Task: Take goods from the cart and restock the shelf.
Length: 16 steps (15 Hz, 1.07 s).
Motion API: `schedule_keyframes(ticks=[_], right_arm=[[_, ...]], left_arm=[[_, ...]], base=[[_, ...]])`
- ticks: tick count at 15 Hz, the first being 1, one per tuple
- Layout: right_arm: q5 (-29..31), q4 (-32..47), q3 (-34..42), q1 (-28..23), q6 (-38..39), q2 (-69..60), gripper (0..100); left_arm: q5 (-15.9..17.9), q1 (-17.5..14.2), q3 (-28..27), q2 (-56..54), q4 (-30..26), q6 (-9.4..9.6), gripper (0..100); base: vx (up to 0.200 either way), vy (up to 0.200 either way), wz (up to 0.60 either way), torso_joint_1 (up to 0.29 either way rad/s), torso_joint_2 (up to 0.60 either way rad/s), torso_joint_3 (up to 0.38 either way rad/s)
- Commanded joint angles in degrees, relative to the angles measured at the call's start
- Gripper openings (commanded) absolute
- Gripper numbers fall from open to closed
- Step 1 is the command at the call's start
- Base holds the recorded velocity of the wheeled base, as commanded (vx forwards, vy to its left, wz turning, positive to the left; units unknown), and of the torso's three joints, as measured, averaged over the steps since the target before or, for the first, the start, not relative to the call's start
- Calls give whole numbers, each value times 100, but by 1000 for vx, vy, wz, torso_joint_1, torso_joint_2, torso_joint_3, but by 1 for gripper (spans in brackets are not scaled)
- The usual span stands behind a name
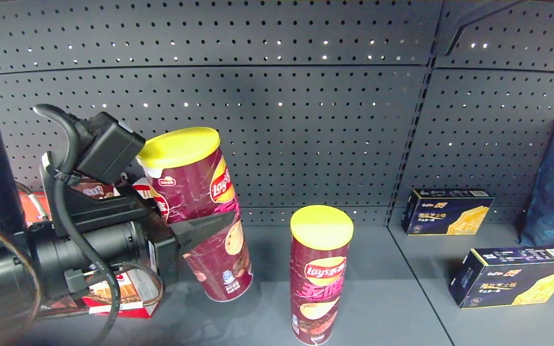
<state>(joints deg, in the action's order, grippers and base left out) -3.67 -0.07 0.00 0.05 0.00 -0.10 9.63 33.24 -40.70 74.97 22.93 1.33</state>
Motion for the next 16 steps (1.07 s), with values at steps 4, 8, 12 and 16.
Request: schedule_keyframes(ticks=[4, 8, 12, 16], right_arm=[[-2, -1, 0, 4, 0, 10, 100], [-2, -1, 0, 4, 0, 10, 100], [-2, -1, 0, 4, 0, 10, 100], [-2, -1, 0, 4, 0, 10, 100]], left_arm=[[373, -231, -307, 448, -17, 8, 0], [637, -494, -843, 1292, 10, 52, 0], [-251, -301, -1273, 2100, 168, 87, 0], [-1086, -81, -1335, 2628, 546, -36, 0]], base=[[0, 0, 0, 0, 0, 0], [0, 0, 0, 0, 0, 0], [0, 0, 0, 0, 0, 0], [0, 0, 0, 0, 0, 0]])
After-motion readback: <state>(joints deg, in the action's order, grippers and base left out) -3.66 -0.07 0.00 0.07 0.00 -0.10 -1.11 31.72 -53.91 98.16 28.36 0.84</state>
